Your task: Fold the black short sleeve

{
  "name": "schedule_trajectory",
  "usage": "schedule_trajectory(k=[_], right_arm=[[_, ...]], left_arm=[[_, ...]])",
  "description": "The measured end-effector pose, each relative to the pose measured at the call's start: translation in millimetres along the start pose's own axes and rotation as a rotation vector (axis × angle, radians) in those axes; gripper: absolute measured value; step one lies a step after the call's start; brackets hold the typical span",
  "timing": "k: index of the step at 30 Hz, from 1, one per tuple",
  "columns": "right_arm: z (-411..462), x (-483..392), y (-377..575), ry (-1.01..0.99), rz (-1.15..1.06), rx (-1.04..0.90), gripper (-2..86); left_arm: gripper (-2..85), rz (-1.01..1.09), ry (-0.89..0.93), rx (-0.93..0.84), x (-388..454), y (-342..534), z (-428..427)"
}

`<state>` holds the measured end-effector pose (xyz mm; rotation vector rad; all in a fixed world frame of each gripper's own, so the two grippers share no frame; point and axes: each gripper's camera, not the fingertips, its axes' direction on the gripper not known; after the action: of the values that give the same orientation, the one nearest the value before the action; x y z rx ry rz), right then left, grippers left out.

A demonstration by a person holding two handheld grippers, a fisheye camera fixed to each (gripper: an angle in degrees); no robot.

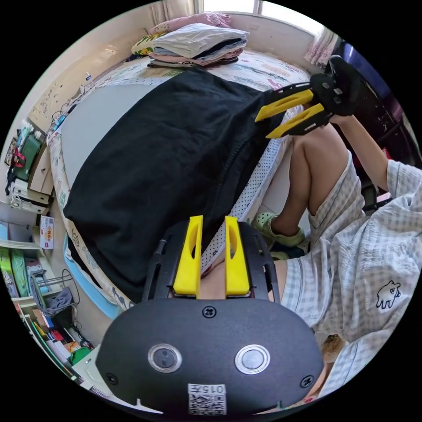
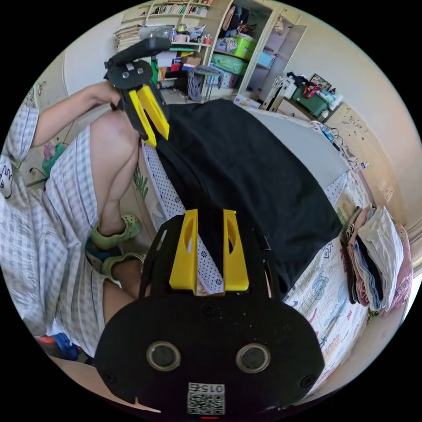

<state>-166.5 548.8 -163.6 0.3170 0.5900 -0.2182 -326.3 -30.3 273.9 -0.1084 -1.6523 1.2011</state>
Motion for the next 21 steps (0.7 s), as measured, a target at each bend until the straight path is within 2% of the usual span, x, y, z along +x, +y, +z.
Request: schedule_trajectory(k=[6, 11, 16, 21], right_arm=[[8, 17, -25, -0.01, 0.04, -0.062, 4.4], [16, 24, -41, 0.028, 0.013, -0.121, 4.1], [35, 51, -52, 0.003, 0.115, -0.124, 4.4], [48, 78, -71, -0.026, 0.104, -0.182, 4.3]], left_arm=[[4.5, -0.053, 0.037, 0.001, -8, -28, 1], [2.0, -0.01, -0.014, 0.018, 8, -47, -5], [1.5, 0.012, -0.09, -0.048, 21, -79, 3], [1.7, -0.062, -0.038, -0.13, 9, -113, 8]])
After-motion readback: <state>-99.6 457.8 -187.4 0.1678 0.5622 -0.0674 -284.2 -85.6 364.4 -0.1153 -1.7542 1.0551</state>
